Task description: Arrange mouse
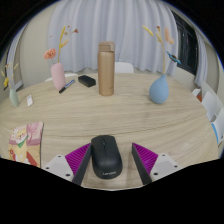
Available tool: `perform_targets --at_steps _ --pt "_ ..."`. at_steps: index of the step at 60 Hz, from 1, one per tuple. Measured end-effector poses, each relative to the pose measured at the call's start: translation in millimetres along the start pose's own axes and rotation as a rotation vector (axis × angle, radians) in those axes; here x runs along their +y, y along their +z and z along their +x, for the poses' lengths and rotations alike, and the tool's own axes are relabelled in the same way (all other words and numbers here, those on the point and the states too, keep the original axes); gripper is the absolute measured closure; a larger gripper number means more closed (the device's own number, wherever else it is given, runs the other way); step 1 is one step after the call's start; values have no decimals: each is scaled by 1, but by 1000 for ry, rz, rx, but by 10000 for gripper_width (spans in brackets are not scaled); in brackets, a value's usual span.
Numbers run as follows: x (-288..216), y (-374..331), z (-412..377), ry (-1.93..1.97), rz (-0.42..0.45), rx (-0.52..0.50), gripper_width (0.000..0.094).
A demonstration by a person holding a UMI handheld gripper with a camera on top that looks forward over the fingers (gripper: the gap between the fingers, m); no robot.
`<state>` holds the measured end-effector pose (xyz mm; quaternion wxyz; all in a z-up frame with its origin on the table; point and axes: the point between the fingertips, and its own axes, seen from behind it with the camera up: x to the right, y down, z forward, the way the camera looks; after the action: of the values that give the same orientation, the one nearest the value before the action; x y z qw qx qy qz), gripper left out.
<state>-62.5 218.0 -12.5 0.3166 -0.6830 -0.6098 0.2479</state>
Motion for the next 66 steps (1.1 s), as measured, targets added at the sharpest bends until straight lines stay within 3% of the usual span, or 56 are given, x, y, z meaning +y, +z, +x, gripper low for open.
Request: perform_targets --at_steps 4,8,21,28,35,46,54,66 --pt "1 1 -6 2 -4 -21 219" --pt "2 1 -14 -8 -6 -47 424" --pt "3 -2 -14 -25 -37 -8 565" --pt "-14 -18 -24 -2 -26 -24 573" --pt "-62 -52 -46 -12 35 -43 574" --pt "-117 -97 -143 4 90 -155 574" --pt "-89 -100 -237 -24 63 -244 575" --pt "-11 -71 -311 -64 -31 -257 577"
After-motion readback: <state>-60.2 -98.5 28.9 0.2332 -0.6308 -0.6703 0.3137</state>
